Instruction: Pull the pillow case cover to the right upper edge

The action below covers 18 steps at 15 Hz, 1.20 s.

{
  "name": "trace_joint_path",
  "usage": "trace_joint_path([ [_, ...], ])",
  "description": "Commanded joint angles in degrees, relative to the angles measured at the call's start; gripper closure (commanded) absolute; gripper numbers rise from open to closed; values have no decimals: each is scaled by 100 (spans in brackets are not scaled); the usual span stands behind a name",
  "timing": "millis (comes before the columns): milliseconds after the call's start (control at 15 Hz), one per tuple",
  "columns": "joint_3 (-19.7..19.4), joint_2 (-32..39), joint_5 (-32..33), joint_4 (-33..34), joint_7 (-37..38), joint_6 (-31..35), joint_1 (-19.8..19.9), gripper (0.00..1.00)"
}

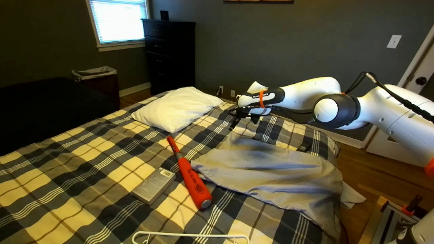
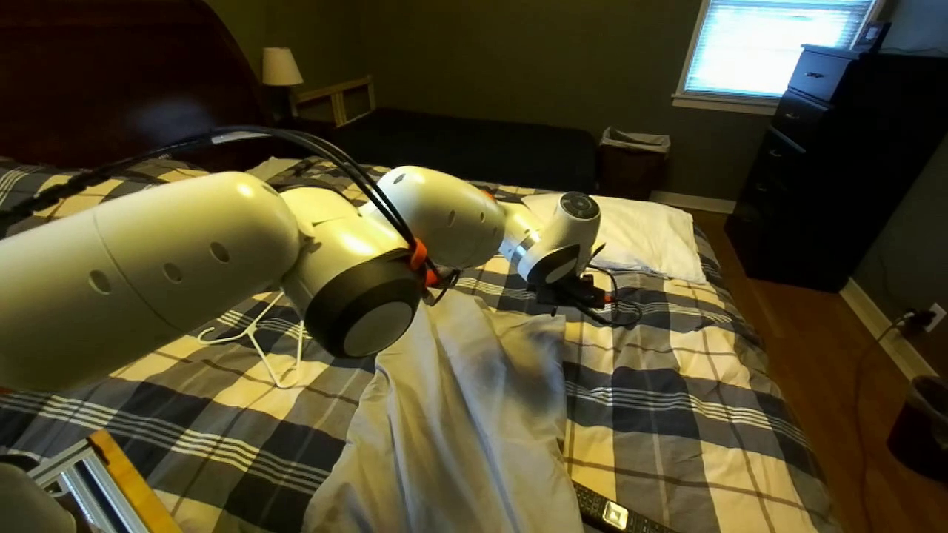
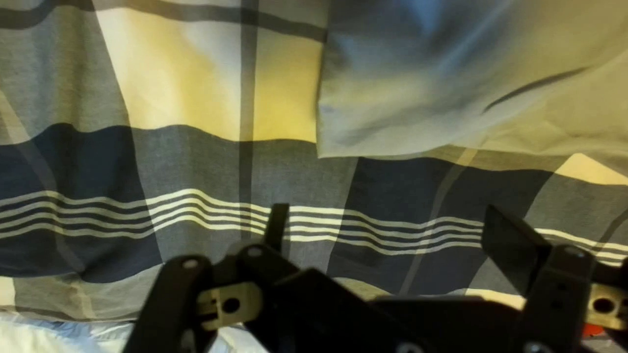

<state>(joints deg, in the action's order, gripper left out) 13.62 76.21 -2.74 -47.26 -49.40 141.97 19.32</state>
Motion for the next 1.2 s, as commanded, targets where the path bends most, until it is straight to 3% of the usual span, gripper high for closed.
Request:
trace_joint_path([
  [0, 362, 661, -468, 599, -528, 505, 106, 0],
  [267, 565, 967, -642, 844, -603, 792, 192, 0],
  [533, 694, 1159, -694, 1081, -446, 574, 250, 0],
  [600, 592, 896, -928, 665, -525, 637, 282, 0],
  [1133, 280, 904, -1215, 634, 182, 145, 209, 0],
])
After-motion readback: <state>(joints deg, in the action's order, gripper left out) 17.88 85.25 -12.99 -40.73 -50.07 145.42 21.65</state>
